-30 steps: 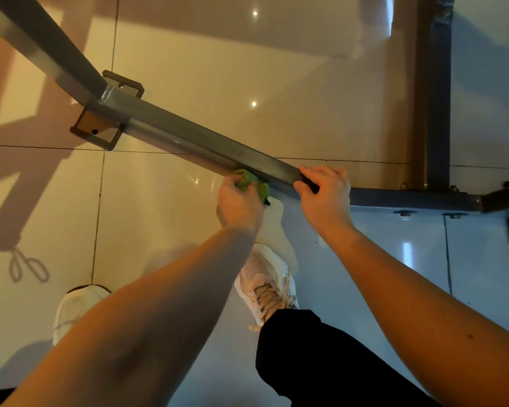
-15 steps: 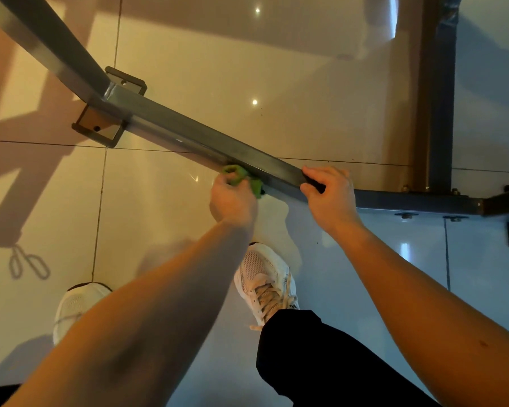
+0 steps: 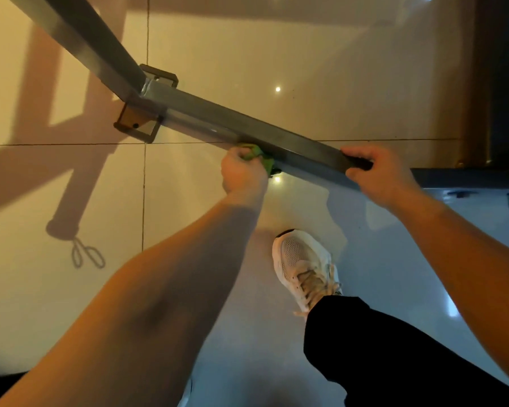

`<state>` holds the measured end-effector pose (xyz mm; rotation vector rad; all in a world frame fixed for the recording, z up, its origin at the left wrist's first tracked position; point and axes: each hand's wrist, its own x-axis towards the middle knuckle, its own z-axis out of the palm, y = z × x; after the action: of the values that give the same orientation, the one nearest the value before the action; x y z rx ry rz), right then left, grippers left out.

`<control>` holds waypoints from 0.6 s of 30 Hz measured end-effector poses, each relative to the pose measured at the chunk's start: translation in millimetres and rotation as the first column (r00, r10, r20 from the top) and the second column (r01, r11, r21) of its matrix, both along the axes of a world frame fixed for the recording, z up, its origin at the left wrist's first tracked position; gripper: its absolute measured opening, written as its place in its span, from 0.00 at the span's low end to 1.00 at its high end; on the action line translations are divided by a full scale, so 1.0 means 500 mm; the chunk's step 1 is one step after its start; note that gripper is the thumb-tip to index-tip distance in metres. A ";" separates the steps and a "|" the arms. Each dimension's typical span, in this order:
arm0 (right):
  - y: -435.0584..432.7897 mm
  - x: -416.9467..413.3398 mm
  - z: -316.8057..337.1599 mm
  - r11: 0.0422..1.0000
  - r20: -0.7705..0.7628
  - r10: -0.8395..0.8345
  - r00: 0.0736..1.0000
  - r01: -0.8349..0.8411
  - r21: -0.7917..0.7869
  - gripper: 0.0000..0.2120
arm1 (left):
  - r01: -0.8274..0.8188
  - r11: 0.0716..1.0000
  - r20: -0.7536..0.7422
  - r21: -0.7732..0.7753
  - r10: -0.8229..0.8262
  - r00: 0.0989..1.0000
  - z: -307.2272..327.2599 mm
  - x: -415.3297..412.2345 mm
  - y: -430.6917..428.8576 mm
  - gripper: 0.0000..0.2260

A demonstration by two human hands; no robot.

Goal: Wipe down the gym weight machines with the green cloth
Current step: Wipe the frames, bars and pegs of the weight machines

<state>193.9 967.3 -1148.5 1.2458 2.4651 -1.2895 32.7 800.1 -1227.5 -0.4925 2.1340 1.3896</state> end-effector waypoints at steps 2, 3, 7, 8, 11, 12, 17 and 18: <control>-0.001 0.000 0.004 1.000 -0.015 -0.005 1.000 0.005 0.016 0.21 | -0.010 1.000 -0.030 0.017 0.011 0.999 -0.004 -0.010 -0.004 0.12; -0.006 -0.003 0.004 1.000 -0.015 -0.007 1.000 0.007 0.023 0.20 | 0.010 1.000 -0.020 0.022 -0.010 1.000 -0.020 -0.001 -0.001 0.11; -0.025 -0.026 0.009 0.997 -0.016 -0.058 0.998 0.059 0.056 0.20 | 0.244 0.969 -0.059 0.037 -0.242 0.969 0.033 0.086 0.041 0.11; -0.027 -0.029 0.007 0.995 -0.018 -0.079 0.997 0.080 0.066 0.20 | 0.330 0.944 -0.102 0.025 -0.326 0.940 0.038 0.104 0.049 0.10; -0.036 -0.031 0.000 0.993 -0.006 -0.085 0.996 0.086 0.082 0.20 | 0.375 0.927 -0.093 0.001 -0.374 0.923 0.018 0.121 0.053 0.07; -0.038 -0.031 0.000 0.993 0.010 -0.085 0.996 0.084 0.085 0.20 | 0.327 0.944 -0.041 0.052 -0.325 0.945 0.021 0.114 0.047 0.07; -0.068 -0.113 0.018 0.966 0.076 0.047 0.996 -0.065 0.251 0.23 | 0.186 0.982 -0.101 0.035 -0.181 0.978 0.016 0.002 -0.015 0.08; -0.086 -0.147 0.020 0.957 0.065 0.078 0.995 -0.093 0.273 0.24 | 0.139 0.990 -0.124 0.038 -0.133 0.983 0.024 -0.023 -0.030 0.07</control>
<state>120.4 924.1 -1138.7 1.1925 2.6965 -0.9024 21.0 785.2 -1215.7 -0.2445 2.1805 1.4199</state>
